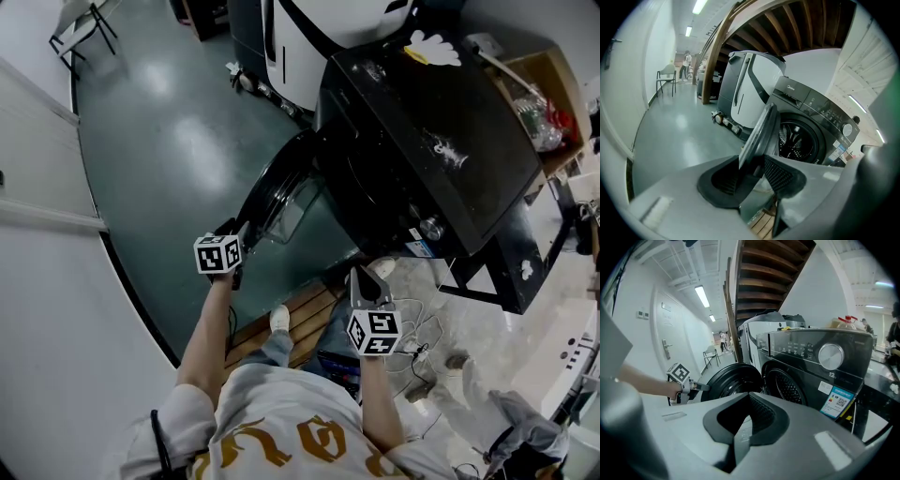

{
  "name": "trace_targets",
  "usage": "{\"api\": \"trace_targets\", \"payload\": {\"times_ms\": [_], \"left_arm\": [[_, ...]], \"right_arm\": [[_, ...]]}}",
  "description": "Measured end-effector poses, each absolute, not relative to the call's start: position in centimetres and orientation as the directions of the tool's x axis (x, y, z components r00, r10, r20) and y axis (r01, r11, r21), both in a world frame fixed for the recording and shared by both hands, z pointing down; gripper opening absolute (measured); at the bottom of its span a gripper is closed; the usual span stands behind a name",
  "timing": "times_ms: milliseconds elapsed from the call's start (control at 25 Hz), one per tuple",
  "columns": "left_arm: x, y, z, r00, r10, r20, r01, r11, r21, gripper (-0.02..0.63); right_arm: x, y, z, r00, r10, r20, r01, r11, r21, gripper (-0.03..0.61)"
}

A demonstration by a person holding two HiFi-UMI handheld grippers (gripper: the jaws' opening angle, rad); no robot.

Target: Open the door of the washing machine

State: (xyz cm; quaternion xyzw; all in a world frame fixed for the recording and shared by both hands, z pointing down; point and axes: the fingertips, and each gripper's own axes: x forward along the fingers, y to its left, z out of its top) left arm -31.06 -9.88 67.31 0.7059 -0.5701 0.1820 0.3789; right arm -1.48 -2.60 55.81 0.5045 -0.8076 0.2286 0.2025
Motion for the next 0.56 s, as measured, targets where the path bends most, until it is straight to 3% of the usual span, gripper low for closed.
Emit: {"api": "trace_targets", "payload": {"times_ms": [560], "left_arm": [[-31.0, -9.4, 67.5, 0.264, -0.673, 0.691, -0.946, -0.039, 0.323, 0.167]], "right_arm": [[0.4, -1.2, 55.4, -0.395, -0.737, 0.548, -0.916, 0.364, -0.171, 0.009]]}}
